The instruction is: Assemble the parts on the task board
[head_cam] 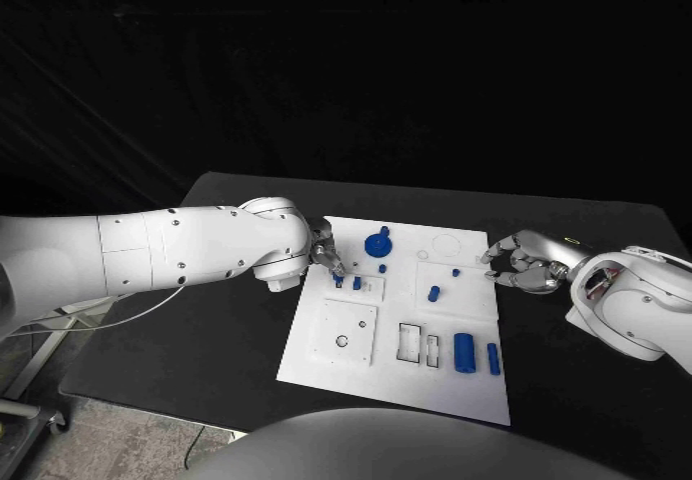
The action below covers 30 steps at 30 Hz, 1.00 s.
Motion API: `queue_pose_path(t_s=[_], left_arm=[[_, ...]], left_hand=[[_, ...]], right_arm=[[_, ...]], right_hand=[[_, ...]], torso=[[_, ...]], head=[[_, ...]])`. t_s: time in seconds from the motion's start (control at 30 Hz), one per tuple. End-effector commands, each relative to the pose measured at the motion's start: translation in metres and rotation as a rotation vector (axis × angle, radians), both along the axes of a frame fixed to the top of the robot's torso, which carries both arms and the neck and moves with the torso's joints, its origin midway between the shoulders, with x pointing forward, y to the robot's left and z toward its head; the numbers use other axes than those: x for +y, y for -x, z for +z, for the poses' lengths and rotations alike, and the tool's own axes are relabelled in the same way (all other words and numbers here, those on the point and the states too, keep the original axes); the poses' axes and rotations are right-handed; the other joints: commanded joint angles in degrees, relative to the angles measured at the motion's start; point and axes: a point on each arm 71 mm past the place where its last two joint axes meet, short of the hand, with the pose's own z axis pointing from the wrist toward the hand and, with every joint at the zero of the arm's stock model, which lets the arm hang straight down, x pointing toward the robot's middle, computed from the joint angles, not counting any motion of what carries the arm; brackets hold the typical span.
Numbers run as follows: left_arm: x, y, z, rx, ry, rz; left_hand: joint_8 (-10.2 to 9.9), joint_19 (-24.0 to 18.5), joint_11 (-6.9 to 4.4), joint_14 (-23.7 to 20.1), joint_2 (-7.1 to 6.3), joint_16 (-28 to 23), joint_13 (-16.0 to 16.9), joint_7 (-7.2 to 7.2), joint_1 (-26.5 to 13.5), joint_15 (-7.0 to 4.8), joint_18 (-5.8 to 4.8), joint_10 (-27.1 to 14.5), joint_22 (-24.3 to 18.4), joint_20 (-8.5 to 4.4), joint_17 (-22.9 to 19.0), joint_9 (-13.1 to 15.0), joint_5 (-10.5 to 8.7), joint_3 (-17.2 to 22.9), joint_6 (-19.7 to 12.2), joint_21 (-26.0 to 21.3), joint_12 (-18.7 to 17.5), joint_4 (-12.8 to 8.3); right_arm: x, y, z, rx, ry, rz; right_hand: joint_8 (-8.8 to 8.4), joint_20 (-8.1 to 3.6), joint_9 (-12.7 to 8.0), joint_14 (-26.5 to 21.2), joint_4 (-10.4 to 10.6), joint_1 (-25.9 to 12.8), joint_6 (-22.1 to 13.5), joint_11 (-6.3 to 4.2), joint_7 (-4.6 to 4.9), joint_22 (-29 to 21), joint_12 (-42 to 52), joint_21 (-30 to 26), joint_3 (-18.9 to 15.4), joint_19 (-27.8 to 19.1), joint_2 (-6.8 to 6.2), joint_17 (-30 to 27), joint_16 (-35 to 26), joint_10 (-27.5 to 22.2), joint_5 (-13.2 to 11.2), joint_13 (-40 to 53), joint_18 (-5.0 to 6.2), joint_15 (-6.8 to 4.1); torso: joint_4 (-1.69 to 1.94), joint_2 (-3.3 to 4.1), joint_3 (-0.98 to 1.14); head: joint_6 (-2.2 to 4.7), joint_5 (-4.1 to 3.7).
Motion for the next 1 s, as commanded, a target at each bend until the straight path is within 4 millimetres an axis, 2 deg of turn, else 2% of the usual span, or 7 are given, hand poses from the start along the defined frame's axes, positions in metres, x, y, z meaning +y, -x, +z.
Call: queue_pose_path(t_s=[0.03,0.13,0.3,0.47,1.0], left_arm=[[0.0000,-0.0001,-0.0004,-0.022,0.025,0.046],[0.0002,0.0000,-0.0015,-0.037,0.024,0.052],[0.0009,0.0007,-0.0037,-0.049,0.024,0.062],[0.0019,0.0025,-0.0056,-0.068,0.024,0.069],[0.0047,0.0077,-0.0090,-0.073,0.029,0.080]], left_hand=[[-0.2,0.4,0.04,4.3,2.67,0.3,6.9,-0.92,3.1,-0.32,-0.94,0.5,8.5,-0.06,12.8,0.0,-0.23,-0.1,1.1,0.3,0.4,-0.3],[-0.2,0.5,0.03,4.3,2.66,0.3,7.0,-0.92,3.2,-0.33,-0.97,0.6,8.6,-0.06,12.9,0.0,-0.25,-0.1,1.2,0.4,0.4,-0.3],[-0.3,0.5,0.03,4.3,2.65,0.3,7.0,-0.92,3.2,-0.33,-0.96,0.7,8.6,-0.07,12.9,-0.1,-0.41,-0.1,1.3,0.4,0.5,-0.3],[-1.0,0.6,0.05,4.3,2.76,0.3,7.0,-0.90,3.6,-0.33,-0.97,0.7,8.6,-0.07,12.9,-0.8,-1.70,-0.4,1.6,0.4,0.5,-0.2],[-1.3,0.7,0.05,4.4,2.79,0.3,7.1,-0.89,3.7,-0.32,-1.00,0.8,8.6,-0.07,13.0,-1.0,-2.11,-0.5,1.7,0.4,0.6,-0.2]], right_arm=[[0.0008,0.0003,-0.0001,-0.004,-0.001,0.007],[0.0003,0.0003,-0.0002,-0.004,-0.001,0.006],[-0.0006,0.0005,-0.0004,-0.003,0.000,0.005],[-0.0010,0.0006,-0.0005,-0.002,0.001,0.004],[-0.0015,0.0004,-0.0009,0.000,0.003,0.003]], right_hand=[[-0.01,-0.17,-0.1,5.5,0.0,0.0,0.4,0.44,-0.10,8.9,-0.4,-0.2,0.4,-0.4,-0.39,14.4,-0.3,6.1,0.2,14.9,1.14,0.44],[-0.01,-0.17,-0.1,5.5,0.0,0.0,0.4,0.44,-0.10,8.9,-0.4,-0.2,0.4,-0.4,-0.39,14.4,-0.3,6.1,0.2,14.9,1.14,0.44],[-0.01,-0.17,-0.1,5.5,0.0,0.0,0.4,0.44,-0.10,8.9,-0.4,-0.2,0.4,-0.4,-0.39,14.4,-0.3,6.1,0.2,14.9,1.14,0.44],[-0.01,-0.17,-0.1,5.5,0.0,0.0,0.4,0.44,-0.10,8.9,-0.4,-0.2,0.4,-0.4,-0.39,14.4,-0.3,6.1,0.2,14.9,1.14,0.44],[-0.01,-0.17,-0.1,5.5,0.0,0.0,0.4,0.44,-0.10,8.9,-0.4,-0.2,0.4,-0.4,-0.39,14.4,-0.3,6.1,0.2,14.9,1.14,0.44]], torso=[[-0.02,0.02,0.01],[-0.03,0.05,-0.04],[-0.01,0.04,0.01],[0.05,0.01,0.01],[0.02,0.01,-0.01]], head=[[-0.01,0.01],[-0.01,-0.01],[-0.01,0.03],[-0.01,0.06],[-0.01,0.45]])
